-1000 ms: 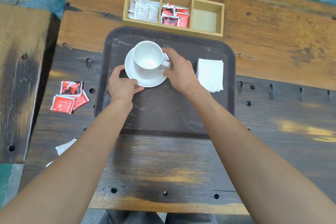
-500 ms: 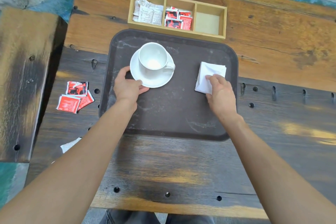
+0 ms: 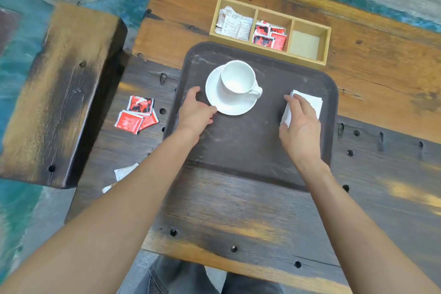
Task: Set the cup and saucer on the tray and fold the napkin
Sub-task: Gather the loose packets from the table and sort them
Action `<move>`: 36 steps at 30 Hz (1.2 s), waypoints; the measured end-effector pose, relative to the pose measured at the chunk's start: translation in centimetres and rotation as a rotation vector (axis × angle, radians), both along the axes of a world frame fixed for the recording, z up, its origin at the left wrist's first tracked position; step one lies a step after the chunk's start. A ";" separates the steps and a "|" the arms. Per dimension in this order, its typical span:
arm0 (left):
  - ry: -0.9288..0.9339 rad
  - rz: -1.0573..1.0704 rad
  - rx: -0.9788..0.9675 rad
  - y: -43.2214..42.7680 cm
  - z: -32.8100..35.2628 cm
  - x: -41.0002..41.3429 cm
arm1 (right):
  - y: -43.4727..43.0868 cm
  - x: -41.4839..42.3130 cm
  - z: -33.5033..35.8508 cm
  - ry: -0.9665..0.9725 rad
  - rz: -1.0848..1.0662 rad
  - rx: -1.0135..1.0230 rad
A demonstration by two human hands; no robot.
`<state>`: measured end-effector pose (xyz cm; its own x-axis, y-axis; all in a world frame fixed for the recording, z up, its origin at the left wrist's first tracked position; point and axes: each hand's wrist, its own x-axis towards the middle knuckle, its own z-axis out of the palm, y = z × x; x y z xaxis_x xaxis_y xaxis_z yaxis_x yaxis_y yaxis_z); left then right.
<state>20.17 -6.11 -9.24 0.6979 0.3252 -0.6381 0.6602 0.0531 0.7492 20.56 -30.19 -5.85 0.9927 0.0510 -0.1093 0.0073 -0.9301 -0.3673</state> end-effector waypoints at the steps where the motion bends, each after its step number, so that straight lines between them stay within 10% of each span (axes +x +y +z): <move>1: -0.007 -0.031 0.044 0.4 0.3 -0.3 | 1.3 -0.4 0.6 -0.026 0.024 0.053; 16: 0.010 -0.167 0.632 14.5 1.6 -12.7 | 20.5 -5.9 0.6 0.146 0.619 0.030; 27: 0.067 -0.646 0.838 16.1 0.6 -21.4 | 26.8 -8.9 -3.1 0.344 0.818 -0.084; 36: 0.139 0.089 0.126 18.9 1.3 -20.3 | 27.0 -8.9 -3.6 0.478 0.664 0.065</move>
